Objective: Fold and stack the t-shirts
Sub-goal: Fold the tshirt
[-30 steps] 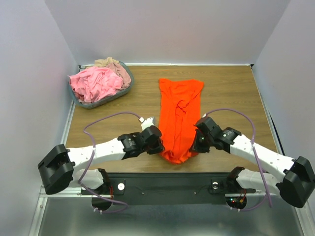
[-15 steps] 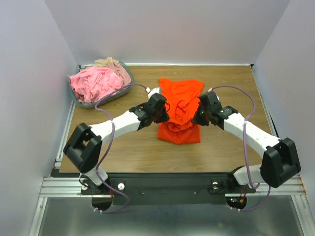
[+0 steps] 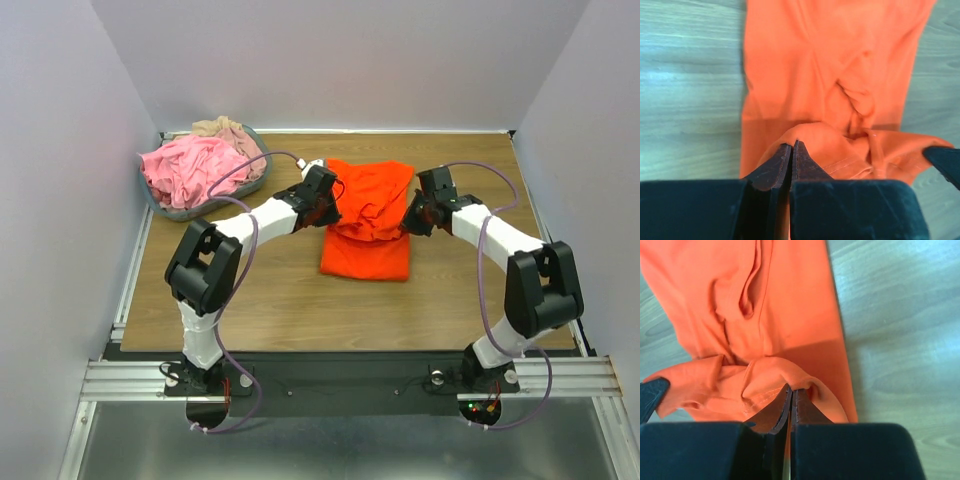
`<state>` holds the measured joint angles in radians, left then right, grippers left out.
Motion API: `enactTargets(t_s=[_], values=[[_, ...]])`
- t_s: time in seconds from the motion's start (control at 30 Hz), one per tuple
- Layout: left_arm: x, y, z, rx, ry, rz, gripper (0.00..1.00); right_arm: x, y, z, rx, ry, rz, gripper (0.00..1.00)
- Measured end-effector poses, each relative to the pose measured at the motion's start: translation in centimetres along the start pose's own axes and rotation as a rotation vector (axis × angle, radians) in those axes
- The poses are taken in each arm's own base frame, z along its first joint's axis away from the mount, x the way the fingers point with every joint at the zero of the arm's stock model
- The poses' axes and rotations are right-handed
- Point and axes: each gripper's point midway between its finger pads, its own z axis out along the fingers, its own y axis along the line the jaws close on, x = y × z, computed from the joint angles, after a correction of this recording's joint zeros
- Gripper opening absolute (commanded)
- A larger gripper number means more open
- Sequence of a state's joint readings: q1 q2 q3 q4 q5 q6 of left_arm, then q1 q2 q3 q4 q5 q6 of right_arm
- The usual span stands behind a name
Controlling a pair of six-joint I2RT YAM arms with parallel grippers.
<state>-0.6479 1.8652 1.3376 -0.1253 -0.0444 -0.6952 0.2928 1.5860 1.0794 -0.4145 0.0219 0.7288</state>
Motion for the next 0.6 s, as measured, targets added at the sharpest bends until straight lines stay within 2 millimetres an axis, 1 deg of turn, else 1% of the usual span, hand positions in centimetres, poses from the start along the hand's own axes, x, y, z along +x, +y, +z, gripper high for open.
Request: enactTargets(t_s=[0.07,0.1,0.13,0.17,0.23,0.27,0.33,0.37,0.43,0.47,0.5,0.53,0.57,0.6], values=[[-0.1,1.0,1.0,-0.026,0.007,-0.01,0.0,-0.2,-0.4,1.0,0.007,0.02,0.004,0.0],[-0.1,1.4,1.2,-0.037,0.012,-0.013,0.04,-0.3,-0.5,1.4,0.009,0.027,0.004,0.0],[-0.1,1.7,1.6,-0.044,0.016,-0.016,0.14,-0.5,-0.6,1.8,0.01,0.032,0.007,0.01],[-0.1,2.1,2.0,-0.053,0.02,-0.02,0.38,-0.6,-0.6,2.2,0.013,0.039,0.006,0.04],[-0.1,2.4,2.5,-0.061,0.027,-0.02,0.52,-0.8,-0.6,3.0,0.011,0.05,0.005,0.09],[-0.1,2.5,2.7,-0.06,0.032,-0.009,0.64,-0.9,-0.7,3.3,0.011,0.056,0.004,0.19],[-0.6,2.4,2.9,-0.056,0.028,-0.011,0.73,-1.0,-0.4,3.7,0.0,0.063,-0.006,0.3],[-0.8,2.3,2.8,-0.053,0.026,-0.006,0.8,-1.1,-0.3,3.7,-0.003,0.064,-0.007,0.42],[-1.3,1.9,2.7,-0.04,0.018,0.0,0.85,-1.4,-0.1,3.6,-0.015,0.062,-0.01,0.59],[-1.4,1.7,2.6,-0.032,0.014,0.006,0.91,-1.5,0.1,3.4,-0.022,0.06,-0.011,0.67],[-1.4,1.6,2.5,-0.027,0.014,0.009,0.93,-1.5,0.2,3.2,-0.03,0.059,-0.017,0.71],[-1.4,1.5,2.2,-0.023,0.013,0.01,0.95,-1.6,0.4,2.9,-0.039,0.056,-0.017,0.78],[-1.5,1.4,1.8,-0.016,0.008,0.014,0.98,-1.6,0.6,2.3,-0.053,0.05,-0.018,0.91],[-1.4,1.5,1.3,-0.013,0.005,0.015,0.98,-1.7,0.8,1.7,-0.067,0.044,-0.02,1.0]])
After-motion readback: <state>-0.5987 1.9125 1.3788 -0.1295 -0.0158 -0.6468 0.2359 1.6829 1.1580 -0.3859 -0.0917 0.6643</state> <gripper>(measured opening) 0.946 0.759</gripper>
